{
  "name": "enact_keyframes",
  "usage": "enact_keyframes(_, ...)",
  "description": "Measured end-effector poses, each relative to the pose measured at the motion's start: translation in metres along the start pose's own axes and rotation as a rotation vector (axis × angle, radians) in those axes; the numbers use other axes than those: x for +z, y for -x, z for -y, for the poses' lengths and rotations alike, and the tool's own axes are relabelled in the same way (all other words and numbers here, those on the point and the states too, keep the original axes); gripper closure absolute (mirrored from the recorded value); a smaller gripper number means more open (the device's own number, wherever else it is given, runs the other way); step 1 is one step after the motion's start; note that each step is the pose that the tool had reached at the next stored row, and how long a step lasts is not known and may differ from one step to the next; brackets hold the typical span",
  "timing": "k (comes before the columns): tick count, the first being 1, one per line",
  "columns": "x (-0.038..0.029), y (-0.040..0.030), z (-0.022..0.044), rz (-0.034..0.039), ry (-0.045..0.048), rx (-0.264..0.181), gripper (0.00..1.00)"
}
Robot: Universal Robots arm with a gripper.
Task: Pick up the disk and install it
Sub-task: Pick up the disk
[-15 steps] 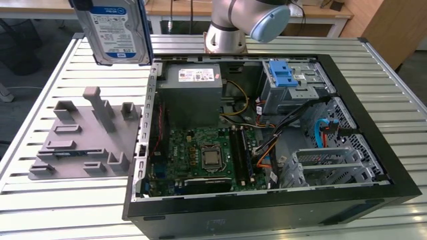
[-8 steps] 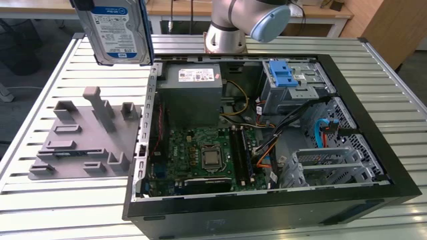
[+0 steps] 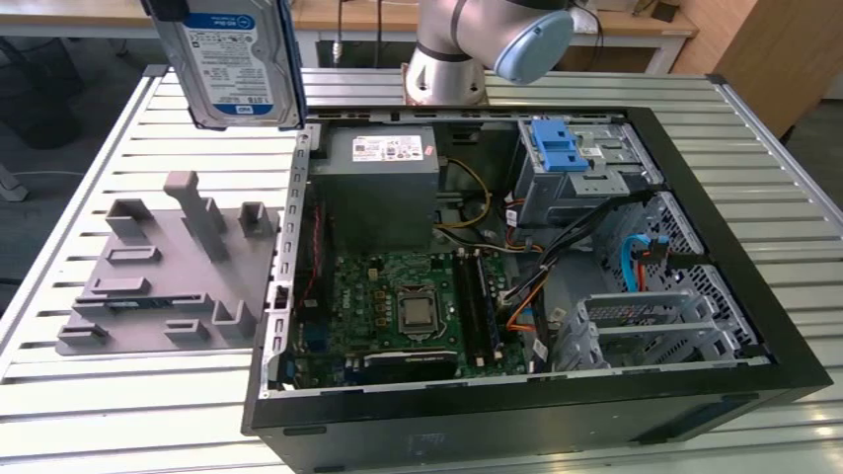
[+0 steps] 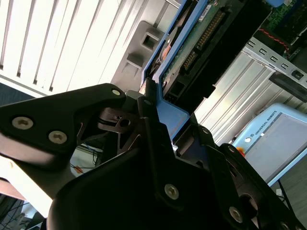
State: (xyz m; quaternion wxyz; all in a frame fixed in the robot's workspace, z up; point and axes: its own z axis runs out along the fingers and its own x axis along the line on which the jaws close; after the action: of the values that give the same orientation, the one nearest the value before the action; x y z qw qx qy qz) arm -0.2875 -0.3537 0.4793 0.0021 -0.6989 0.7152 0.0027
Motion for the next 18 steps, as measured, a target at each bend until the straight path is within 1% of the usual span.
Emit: enact_keyframes(18,0.0006,0.0001,0.0053,0.0000,0.0000,0.000,0.64)
